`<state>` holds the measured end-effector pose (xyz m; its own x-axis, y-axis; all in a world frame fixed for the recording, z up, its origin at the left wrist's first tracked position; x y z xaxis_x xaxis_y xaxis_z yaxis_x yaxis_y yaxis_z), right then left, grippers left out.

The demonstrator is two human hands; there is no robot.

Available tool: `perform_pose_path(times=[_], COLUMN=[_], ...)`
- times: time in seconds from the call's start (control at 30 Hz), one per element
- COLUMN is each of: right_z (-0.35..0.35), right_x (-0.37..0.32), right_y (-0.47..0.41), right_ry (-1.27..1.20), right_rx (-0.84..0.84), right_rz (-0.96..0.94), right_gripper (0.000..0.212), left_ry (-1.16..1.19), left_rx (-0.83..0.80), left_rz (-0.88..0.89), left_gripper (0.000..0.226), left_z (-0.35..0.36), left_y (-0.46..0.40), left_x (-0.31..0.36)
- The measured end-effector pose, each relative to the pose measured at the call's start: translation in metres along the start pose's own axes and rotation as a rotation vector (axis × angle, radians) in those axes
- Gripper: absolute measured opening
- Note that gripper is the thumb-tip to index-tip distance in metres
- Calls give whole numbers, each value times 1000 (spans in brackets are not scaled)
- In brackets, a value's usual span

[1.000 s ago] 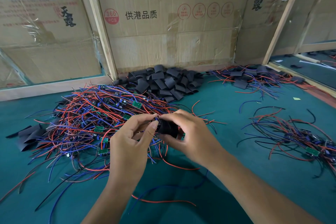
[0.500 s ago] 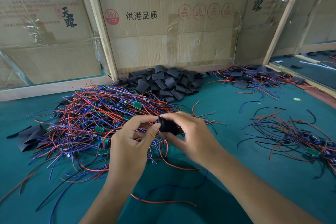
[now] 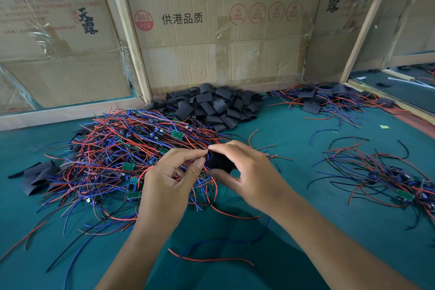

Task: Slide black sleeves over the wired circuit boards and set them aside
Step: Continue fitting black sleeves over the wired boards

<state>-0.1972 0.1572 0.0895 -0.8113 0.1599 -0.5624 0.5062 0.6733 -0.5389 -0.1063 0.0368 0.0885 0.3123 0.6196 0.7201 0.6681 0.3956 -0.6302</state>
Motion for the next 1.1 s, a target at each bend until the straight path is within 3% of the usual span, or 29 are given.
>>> perform_pose_path(times=[0.43, 0.77, 1.1], right_z=[-4, 0, -3], right_x=[-9, -10, -6], right_y=[1, 1, -1], right_ry=[96, 127, 12], right_rx=[35, -27, -134], right_rz=[-72, -84, -15], right_gripper=[42, 47, 43], left_ry=[-29, -198, -342], left_rx=[-25, -88, -139], left_rz=[-19, 174, 359], left_gripper=[22, 9, 14], left_z=[-5, -5, -5], left_y=[0, -3, -1], left_x=[-8, 9, 23])
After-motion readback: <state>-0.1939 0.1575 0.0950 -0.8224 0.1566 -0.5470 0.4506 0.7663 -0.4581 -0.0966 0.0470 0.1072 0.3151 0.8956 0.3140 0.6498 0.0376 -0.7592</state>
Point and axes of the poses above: each hand's wrist, its own y-axis away from the middle knuckle, its own z-axis out of the palm, x = y × z, the point moved 9 cm from there along -y, towards the middle knuckle, and after that the axes turned 8 degrees about z, right-handed, at the moved point
